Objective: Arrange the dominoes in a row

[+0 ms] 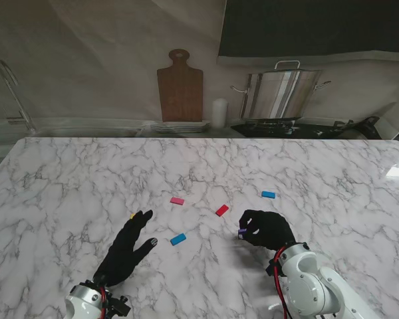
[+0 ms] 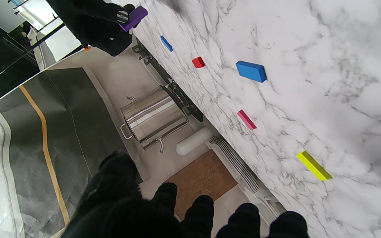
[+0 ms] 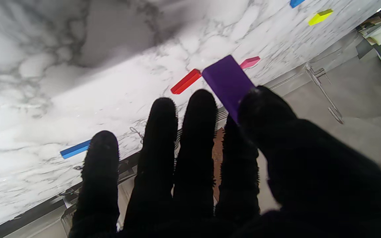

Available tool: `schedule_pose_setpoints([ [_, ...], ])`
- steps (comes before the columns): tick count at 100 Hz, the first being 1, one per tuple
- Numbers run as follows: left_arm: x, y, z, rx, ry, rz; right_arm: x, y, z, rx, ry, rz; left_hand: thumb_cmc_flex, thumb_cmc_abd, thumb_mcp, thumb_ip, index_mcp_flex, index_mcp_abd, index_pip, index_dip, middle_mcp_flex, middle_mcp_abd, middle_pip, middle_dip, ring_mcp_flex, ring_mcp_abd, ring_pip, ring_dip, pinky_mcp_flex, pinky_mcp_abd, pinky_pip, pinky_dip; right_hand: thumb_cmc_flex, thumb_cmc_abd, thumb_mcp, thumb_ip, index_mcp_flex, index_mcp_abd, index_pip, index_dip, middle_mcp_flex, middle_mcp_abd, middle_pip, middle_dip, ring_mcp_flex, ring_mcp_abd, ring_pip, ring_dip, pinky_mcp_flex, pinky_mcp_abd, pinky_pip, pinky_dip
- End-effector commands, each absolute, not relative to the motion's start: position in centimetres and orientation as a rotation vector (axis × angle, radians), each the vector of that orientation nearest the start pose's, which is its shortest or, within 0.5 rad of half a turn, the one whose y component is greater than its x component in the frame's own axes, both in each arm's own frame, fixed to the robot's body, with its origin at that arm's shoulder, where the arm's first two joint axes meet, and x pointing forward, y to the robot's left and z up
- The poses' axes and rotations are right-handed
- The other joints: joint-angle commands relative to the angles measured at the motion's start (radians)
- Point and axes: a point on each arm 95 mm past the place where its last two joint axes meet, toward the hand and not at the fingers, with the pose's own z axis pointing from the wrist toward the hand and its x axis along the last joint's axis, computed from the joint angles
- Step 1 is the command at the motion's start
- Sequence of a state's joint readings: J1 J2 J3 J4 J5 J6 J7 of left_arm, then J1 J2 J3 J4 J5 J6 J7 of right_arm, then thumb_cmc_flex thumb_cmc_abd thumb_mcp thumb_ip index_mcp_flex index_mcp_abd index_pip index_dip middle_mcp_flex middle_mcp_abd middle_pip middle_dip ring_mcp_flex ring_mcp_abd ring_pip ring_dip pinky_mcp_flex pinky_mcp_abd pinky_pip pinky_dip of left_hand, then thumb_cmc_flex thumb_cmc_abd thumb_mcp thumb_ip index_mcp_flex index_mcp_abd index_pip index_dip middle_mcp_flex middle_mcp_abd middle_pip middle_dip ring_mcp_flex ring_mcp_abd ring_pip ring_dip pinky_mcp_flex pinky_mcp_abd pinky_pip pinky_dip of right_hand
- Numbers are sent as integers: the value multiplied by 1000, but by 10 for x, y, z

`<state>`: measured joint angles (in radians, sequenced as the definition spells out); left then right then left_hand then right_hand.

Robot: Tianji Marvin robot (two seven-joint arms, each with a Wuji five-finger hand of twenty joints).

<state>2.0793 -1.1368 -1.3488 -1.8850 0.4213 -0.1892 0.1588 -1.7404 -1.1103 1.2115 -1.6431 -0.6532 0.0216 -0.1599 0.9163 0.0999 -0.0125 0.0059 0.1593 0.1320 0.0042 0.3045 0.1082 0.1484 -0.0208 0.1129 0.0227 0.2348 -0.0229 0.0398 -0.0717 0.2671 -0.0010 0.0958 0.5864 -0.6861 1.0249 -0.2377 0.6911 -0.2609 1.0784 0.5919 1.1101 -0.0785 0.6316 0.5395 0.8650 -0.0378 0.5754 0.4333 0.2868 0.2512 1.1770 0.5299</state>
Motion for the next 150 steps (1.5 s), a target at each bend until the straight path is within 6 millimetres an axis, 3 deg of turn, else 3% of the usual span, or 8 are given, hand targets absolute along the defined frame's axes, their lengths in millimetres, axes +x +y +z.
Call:
schedule_pose_setpoints([
  [1,256,-10,-347,-1859,1027,-2005,337,19,-368,1642,1227,1680,24,4,-4,-2,-27,-6,-13,-14,-18,-18,0,-6,-26,-7,-6,0,4,-7,-10,13,32,25,7,20,13,-53,77,-24,-112,8,71,80,-85,3,79,32,-43,-4,17,32],
  [15,256,-9,-346,-1852,1021,-2006,326,38,-368,1677,1243,1685,26,5,-3,-2,-27,-5,-12,-14,-18,-17,0,-4,-26,-7,-6,0,4,-7,-11,13,40,-1,9,20,30,-11,100,-76,-282,35,172,152,-226,13,158,42,-102,-23,7,65],
  [41,256,-7,-346,-1852,1013,-1999,303,80,-378,1709,1179,1718,25,6,-4,-2,-27,-5,-13,-14,-18,-18,0,-3,-26,-8,-6,0,4,-7,-11,13,29,3,47,28,-8,30,168,-101,-326,43,246,173,-268,20,222,56,-115,-30,29,99],
  [60,257,-7,-344,-1847,1007,-2002,293,98,-384,1710,1143,1757,25,6,-4,-2,-27,-5,-13,-14,-18,-18,0,-3,-26,-8,-6,0,4,-7,-11,12,20,0,82,35,-30,43,227,-143,-343,40,288,175,-283,17,246,60,-118,-30,39,109],
  [103,256,-5,-343,-1839,1000,-2003,274,119,-402,1624,1252,1827,25,6,-4,-2,-27,-6,-13,-15,-18,-16,-1,-3,-26,-8,-6,-1,4,-7,-11,12,14,3,87,38,-48,48,261,-174,-371,42,306,171,-309,14,250,62,-131,-30,37,110],
  [150,255,-4,-343,-1837,992,-2007,273,131,-415,1609,1313,1792,26,6,-4,-2,-27,-7,-13,-14,-18,-18,-1,-3,-26,-7,-6,-1,4,-7,-11,12,12,11,78,40,-56,61,265,-191,-411,48,316,178,-349,18,253,66,-145,-34,35,113],
])
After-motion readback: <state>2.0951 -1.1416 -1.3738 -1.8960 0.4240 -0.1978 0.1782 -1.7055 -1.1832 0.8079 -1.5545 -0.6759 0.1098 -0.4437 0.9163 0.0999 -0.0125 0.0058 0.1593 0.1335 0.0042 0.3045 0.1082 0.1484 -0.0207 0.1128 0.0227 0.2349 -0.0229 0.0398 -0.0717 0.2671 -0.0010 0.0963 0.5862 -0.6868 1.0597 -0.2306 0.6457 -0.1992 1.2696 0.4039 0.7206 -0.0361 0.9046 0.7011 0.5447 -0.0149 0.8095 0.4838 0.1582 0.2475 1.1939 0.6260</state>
